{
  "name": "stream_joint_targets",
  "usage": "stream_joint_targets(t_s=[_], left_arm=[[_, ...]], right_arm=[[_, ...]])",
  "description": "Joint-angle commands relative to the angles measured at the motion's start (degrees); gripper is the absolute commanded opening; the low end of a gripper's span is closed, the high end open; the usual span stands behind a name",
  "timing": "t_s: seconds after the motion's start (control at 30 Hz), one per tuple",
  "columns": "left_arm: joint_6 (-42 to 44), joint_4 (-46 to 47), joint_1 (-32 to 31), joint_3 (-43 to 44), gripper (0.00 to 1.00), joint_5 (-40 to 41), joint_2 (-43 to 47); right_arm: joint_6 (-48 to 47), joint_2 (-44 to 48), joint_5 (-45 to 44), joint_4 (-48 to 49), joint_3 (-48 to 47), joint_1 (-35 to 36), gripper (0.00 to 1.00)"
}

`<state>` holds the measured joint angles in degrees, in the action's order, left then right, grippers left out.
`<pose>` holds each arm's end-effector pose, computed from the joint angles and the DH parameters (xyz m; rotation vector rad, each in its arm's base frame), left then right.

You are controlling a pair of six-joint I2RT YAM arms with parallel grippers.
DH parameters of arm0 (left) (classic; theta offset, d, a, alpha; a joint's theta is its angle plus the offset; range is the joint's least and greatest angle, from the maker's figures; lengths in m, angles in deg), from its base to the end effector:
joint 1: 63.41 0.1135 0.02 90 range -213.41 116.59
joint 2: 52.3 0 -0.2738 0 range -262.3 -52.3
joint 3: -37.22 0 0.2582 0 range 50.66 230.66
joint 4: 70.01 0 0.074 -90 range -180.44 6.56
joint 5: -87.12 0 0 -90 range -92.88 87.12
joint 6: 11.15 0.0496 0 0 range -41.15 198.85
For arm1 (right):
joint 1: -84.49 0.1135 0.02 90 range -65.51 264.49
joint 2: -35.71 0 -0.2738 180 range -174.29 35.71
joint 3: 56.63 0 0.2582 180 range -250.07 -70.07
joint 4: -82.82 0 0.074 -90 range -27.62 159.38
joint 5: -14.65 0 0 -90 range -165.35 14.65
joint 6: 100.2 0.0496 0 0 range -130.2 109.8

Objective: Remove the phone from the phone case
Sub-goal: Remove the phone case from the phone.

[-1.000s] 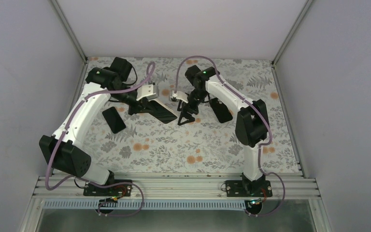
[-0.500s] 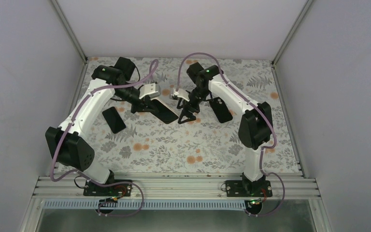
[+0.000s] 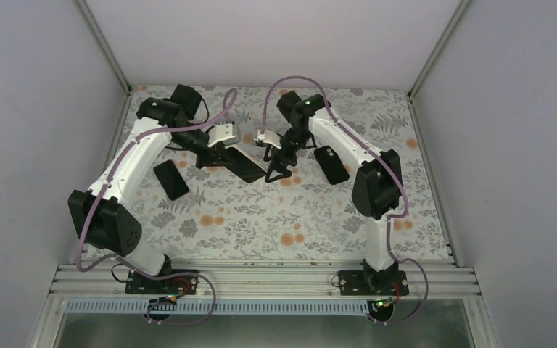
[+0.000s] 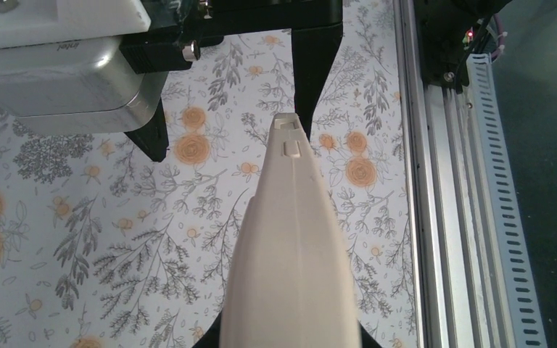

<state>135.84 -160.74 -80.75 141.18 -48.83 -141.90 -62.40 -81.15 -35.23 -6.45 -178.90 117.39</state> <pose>0.2698 -0.1216 0.3459 1.6173 1.9230 -0.8992 0.3292 0.2510 0.2708 -1.9073 1.9978 0.9693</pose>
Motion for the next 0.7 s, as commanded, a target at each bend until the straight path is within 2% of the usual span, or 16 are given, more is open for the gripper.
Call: stream_joint_targets(t_s=[0.0,0.23,0.5,0.67], left_arm=[[0.66,-0.49,-1.21,-0.60,0.02,-7.74,3.36],[-1.10,-0.57,-4.10,-2.26,0.02,-6.96,7.38],[-2.74,-0.57,-6.43,-2.83,0.02,-7.12,10.19],[-1.02,-0.53,-6.35,-3.00,0.02,-5.54,10.56]], right_arm=[[1.27,-2.41,-1.36,2.22,-4.18,-0.51,0.96],[0.42,-6.43,-6.79,2.18,-9.95,-2.43,0.96],[4.16,-13.94,-8.89,2.18,-21.65,-8.12,0.96],[4.03,-11.91,-7.00,2.20,-17.26,-10.83,0.96]])
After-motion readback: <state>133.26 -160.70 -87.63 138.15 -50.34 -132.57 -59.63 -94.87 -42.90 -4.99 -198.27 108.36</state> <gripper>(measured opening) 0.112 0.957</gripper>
